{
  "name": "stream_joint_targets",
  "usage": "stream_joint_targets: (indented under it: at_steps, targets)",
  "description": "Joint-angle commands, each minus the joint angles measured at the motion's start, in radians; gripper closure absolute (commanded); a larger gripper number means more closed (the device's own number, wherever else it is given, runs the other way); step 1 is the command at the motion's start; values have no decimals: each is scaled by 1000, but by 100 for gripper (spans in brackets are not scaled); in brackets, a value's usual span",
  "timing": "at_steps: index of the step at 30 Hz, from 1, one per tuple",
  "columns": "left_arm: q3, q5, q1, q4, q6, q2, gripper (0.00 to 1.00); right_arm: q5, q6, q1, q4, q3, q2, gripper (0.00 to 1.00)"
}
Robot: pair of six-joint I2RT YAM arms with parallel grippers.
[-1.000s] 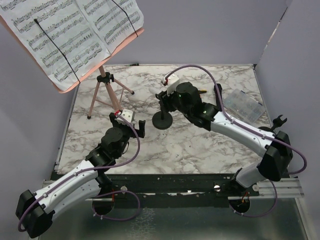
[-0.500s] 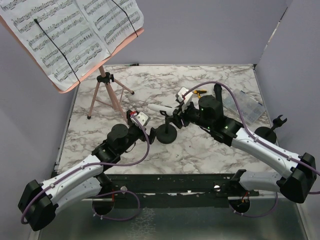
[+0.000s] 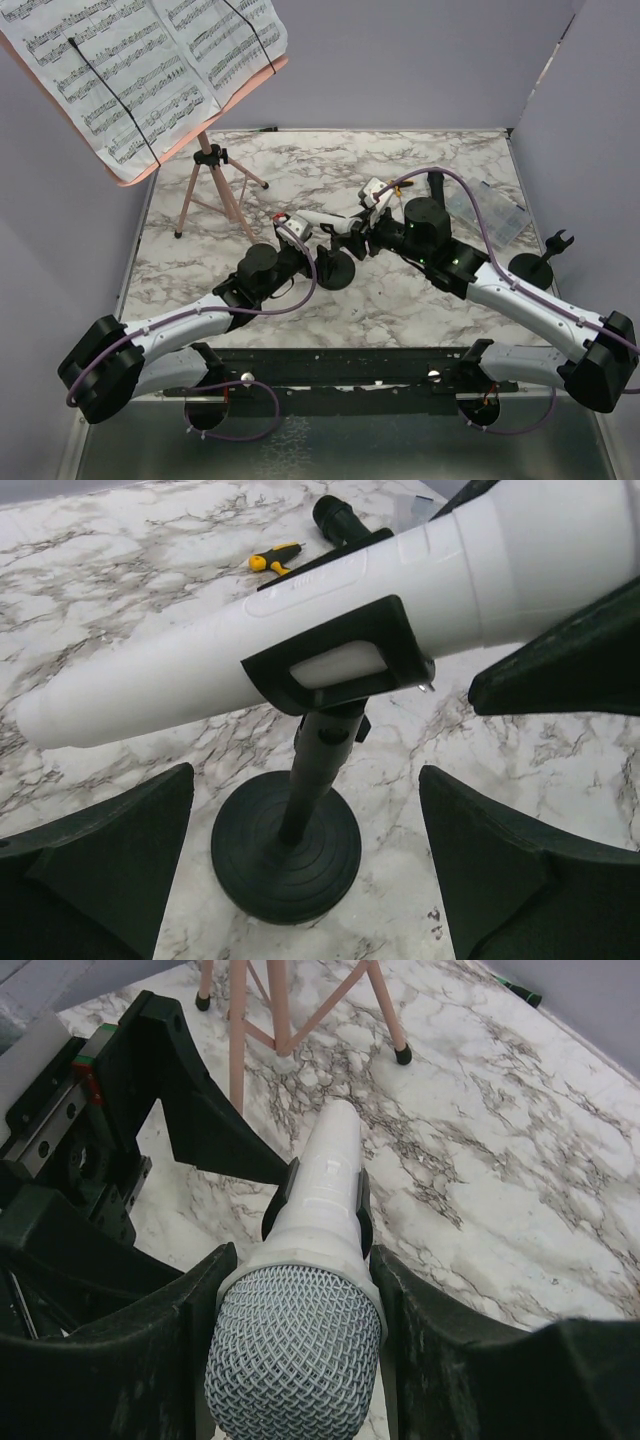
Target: Pack up the instrument practice props
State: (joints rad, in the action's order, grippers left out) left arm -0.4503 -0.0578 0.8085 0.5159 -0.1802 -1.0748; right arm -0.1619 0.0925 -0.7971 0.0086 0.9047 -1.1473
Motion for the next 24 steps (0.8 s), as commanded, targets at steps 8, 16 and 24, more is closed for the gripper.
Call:
stream_joint_targets:
  at_steps: [8,16,24]
  targets:
    - [-32,-104,31,325,-60,-210,16,-28,-90,-1,33,-29,27,99]
    - [-43,-167,38,482,-52,-332,29,-50,-116,0,-1,-18,24,99]
    - [-65,-207,40,526,-46,-392,69,-48,-126,-1,-78,10,14,99]
